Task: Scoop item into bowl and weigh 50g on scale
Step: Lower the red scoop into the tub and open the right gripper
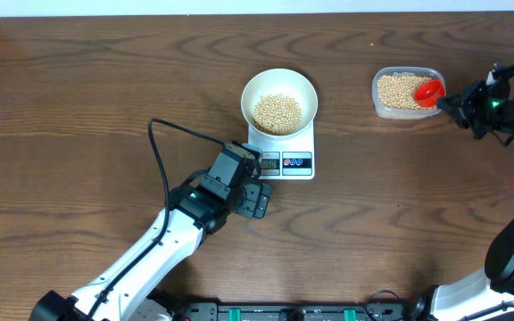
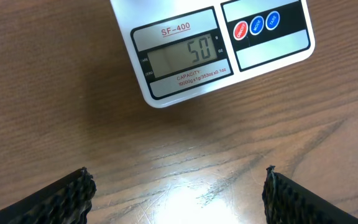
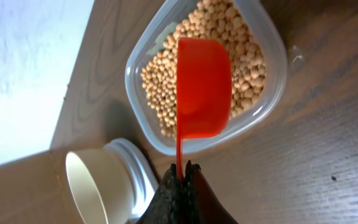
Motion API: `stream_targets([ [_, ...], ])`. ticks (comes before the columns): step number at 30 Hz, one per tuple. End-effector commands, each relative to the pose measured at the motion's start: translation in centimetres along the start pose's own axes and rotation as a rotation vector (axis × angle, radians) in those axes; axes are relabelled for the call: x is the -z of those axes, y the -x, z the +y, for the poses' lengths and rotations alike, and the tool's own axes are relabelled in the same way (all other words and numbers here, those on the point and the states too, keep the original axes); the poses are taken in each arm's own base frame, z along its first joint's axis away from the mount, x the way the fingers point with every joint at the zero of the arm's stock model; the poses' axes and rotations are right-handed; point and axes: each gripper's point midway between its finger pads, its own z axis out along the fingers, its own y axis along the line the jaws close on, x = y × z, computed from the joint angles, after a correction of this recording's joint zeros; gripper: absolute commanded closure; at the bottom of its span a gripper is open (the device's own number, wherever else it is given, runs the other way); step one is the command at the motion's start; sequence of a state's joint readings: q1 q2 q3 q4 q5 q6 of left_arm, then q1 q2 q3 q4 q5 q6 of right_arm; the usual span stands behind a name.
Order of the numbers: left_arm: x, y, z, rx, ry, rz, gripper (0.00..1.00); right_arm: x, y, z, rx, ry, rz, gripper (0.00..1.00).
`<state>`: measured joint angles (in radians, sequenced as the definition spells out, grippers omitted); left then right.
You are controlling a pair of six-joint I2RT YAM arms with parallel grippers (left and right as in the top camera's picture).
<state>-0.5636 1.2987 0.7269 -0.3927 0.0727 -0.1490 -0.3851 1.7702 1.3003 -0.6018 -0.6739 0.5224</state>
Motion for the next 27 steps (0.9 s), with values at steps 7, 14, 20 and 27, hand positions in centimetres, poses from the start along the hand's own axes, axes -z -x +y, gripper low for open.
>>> stream_targets([
  [7, 0.3, 0.1, 0.2, -0.007, 0.005, -0.009, 0.11, -0.8, -0.8, -0.9, -0.056, 0.007, 0.015, 0.95],
  [14, 0.3, 0.1, 0.2, -0.007, 0.005, -0.009, 0.11, -0.8, -0.9, -0.9, -0.056, 0.007, 0.015, 0.89],
  [20, 0.3, 0.1, 0.2, -0.007, 0.005, -0.009, 0.11, -0.9, -1.1, -1.1, -0.064, 0.002, 0.022, 0.88],
  [27, 0.3, 0.1, 0.2, -0.007, 0.005, -0.009, 0.11, -1.0, -1.1, -1.9, -0.110, -0.030, 0.010, 0.83],
])
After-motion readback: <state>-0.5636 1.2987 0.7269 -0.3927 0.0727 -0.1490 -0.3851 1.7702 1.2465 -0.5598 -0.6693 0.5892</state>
